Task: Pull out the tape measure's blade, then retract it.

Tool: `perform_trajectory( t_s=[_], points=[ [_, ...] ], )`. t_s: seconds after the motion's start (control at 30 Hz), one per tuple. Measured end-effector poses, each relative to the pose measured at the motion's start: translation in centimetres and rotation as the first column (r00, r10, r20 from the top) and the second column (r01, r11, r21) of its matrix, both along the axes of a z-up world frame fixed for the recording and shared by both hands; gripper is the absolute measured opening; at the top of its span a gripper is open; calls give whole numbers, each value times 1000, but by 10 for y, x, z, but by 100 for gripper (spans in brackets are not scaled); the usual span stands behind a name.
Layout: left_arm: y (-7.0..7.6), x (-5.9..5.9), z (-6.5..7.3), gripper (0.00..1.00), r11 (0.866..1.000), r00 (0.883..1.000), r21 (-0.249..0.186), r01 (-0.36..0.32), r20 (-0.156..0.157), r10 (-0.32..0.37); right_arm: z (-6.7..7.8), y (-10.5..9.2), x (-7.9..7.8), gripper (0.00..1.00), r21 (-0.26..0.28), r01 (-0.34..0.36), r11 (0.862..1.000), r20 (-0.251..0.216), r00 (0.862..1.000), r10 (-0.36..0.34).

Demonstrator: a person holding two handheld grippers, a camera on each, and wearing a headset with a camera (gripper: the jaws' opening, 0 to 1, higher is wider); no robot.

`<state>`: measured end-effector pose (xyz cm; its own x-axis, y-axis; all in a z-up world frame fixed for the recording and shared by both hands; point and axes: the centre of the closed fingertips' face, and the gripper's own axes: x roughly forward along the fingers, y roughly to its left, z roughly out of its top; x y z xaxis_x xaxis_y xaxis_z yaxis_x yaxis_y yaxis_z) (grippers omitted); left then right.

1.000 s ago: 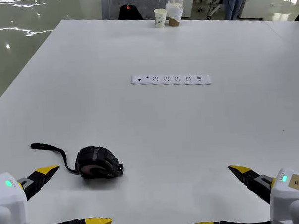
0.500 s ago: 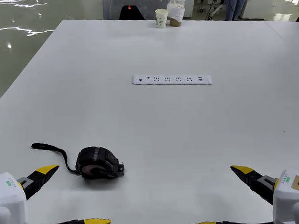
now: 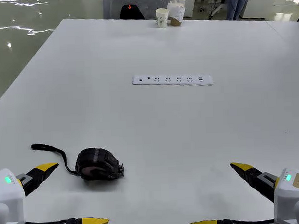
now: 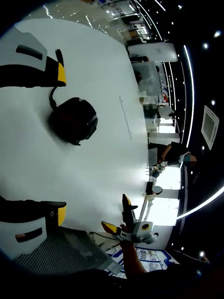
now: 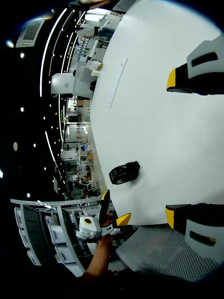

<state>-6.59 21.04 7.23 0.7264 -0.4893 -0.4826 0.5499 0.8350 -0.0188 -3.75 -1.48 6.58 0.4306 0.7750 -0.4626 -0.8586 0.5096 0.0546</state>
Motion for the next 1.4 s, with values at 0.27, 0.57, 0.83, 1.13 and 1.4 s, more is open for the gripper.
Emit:
perform_trajectory(
  t_s=[0.27,0.57,0.83,1.13,1.4],
  points=[
    [2,6,0,99,1000,1000,14,22,-4,-22,-2,4,4,92,-14,-45,999,-3,999,45],
    [5,14,-3,99,998,998,19,52,-18,-52,-6,9,10,89,-39,-84,996,-6,996,84],
    [10,21,-4,96,995,996,34,90,-28,-89,-7,14,19,84,-58,-135,989,10,991,136],
    [14,28,-8,89,990,990,46,133,-49,-131,-12,25,26,79,-82,-197,977,9,980,199],
    [17,37,-7,83,983,984,64,174,-59,-171,-16,35,32,76,-95,-252,963,5,967,254]
  ],
)
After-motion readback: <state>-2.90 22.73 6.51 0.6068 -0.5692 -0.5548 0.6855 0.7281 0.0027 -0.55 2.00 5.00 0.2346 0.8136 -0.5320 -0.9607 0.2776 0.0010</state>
